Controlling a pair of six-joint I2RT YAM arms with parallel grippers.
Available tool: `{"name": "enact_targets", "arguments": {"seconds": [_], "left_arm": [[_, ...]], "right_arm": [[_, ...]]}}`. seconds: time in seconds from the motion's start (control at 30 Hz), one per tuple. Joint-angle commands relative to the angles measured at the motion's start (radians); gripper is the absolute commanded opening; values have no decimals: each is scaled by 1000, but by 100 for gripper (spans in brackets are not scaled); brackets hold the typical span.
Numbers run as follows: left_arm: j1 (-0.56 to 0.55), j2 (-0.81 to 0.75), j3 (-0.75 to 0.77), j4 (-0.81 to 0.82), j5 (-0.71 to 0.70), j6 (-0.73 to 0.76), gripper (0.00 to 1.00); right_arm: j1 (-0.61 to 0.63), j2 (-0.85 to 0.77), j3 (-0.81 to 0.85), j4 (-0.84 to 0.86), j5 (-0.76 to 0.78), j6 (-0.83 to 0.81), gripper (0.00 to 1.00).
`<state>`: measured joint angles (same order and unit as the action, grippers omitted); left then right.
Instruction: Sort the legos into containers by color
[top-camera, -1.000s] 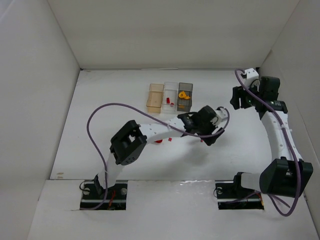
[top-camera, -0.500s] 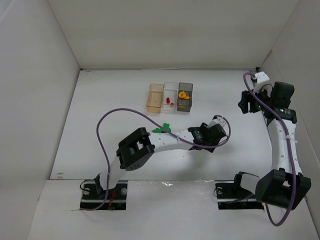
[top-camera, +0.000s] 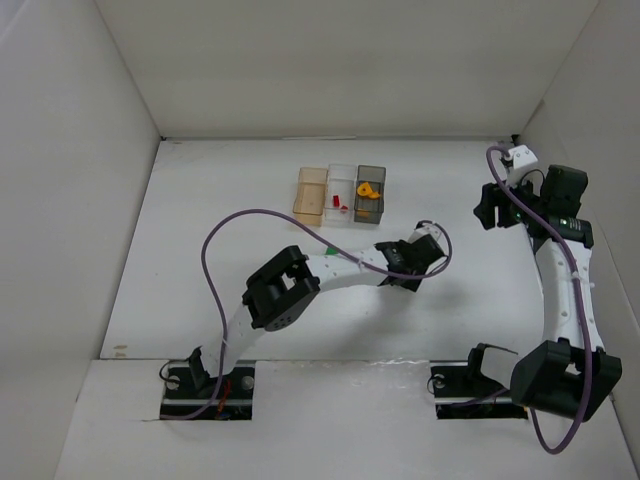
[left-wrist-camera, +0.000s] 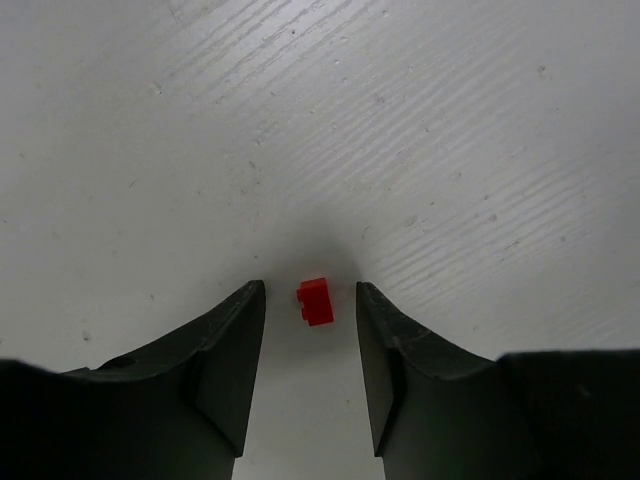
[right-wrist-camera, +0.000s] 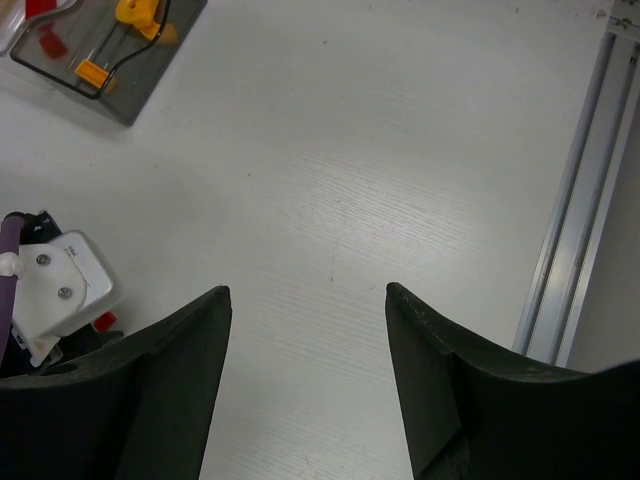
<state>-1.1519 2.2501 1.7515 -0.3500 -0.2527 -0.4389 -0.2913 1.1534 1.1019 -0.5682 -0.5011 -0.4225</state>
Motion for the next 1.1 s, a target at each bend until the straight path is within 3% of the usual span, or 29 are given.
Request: {"name": "enact_targets", "arguments": {"seconds": [0.0, 0.13, 0.27, 0.47, 0.53, 0.57, 0.63, 0.9, 1.03, 1.07], "left_arm": [[-3, -1, 46, -23, 20, -35, 38], [-3, 20, 57, -32, 20, -35, 37], [-3, 29, 31, -41, 33, -55, 24], [-3, 20, -9, -41, 24, -64, 20], [-3, 20, -23, -41, 24, -64, 15], [-3, 10, -35, -41, 24, -64, 6], [-3, -13, -46, -29, 15, -44, 0], [41, -136, -4, -10, -23, 70, 0], [193, -234, 84, -10, 13, 146, 0], [227, -247, 101, -10, 85, 170, 0]], "right_arm": [[1, -3, 19, 10, -33, 2, 68], [1, 17, 19, 10, -33, 2, 68], [1, 26, 29, 10, -33, -7, 68], [1, 35, 38, 1, -42, -16, 68], [1, 35, 38, 1, -42, -16, 68], [1, 35, 29, 1, -42, -16, 68], [1, 35, 29, 1, -53, -16, 68], [43, 55, 16, 33, -71, 5, 68], [115, 75, 16, 73, -45, 14, 68], [159, 75, 16, 88, -22, 14, 68]]}}
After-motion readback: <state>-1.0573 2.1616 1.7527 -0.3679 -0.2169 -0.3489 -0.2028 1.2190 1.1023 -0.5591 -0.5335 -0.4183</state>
